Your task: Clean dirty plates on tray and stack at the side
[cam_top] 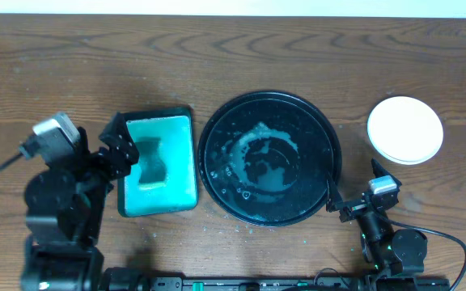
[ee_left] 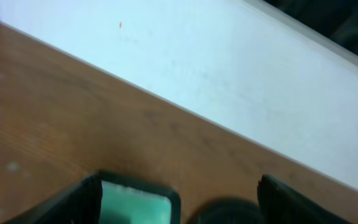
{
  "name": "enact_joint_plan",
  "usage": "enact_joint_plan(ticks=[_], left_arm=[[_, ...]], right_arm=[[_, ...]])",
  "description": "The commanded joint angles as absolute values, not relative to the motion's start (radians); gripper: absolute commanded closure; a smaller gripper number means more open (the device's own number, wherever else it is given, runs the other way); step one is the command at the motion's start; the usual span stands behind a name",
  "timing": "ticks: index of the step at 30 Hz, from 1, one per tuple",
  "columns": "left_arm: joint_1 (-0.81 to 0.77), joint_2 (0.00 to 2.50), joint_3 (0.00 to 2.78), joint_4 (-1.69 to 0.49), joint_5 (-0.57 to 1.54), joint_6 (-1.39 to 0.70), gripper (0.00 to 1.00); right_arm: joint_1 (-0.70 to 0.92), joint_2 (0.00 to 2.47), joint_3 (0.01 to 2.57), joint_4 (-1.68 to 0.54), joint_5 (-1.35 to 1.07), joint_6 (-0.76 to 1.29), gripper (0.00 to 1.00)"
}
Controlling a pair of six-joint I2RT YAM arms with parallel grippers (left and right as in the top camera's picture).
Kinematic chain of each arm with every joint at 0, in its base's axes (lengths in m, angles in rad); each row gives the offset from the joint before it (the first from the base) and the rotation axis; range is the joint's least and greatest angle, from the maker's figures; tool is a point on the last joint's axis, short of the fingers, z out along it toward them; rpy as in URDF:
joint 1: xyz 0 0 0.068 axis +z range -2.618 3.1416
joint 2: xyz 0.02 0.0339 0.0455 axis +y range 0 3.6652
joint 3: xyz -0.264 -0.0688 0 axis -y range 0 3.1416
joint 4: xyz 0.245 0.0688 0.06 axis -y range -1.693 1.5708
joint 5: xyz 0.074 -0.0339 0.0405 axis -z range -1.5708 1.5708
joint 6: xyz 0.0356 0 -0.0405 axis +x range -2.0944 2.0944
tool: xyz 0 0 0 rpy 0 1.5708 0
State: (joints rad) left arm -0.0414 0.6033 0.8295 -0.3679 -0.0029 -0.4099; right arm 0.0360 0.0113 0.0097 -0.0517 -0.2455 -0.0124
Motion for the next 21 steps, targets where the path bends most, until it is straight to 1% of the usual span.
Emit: enact_joint_plan(ticks=[1,8,11,13,21], left_arm=[[0.012,0.5,0.657,-0.26,0.051,-0.393,0.2],[0.028,0.235,0.367,-0.144,0.03,-0.388,0.2],[0.028,0.079,0.239,-0.121,0.007,-0.385,0.2],[0.028,0.023,0.193,-0.121,0.007,-0.385,0.2],[0.027,0.001,0.122,-0.109,0.007,-0.379,0.2]], right_arm=[[0.047,0.006,0.005,-0.052,-0.24,-0.016,0.01],[0.047,0.006,0.005,-0.052,-0.24,-0.016,0.01],[0.047,0.006,0.005,-0.052,-0.24,-0.016,0.01],[0.047,0.006,0.005,-0.052,-0.24,-0.016,0.01],[0.047,0.006,0.005,-0.052,-0.24,-0.016,0.01]])
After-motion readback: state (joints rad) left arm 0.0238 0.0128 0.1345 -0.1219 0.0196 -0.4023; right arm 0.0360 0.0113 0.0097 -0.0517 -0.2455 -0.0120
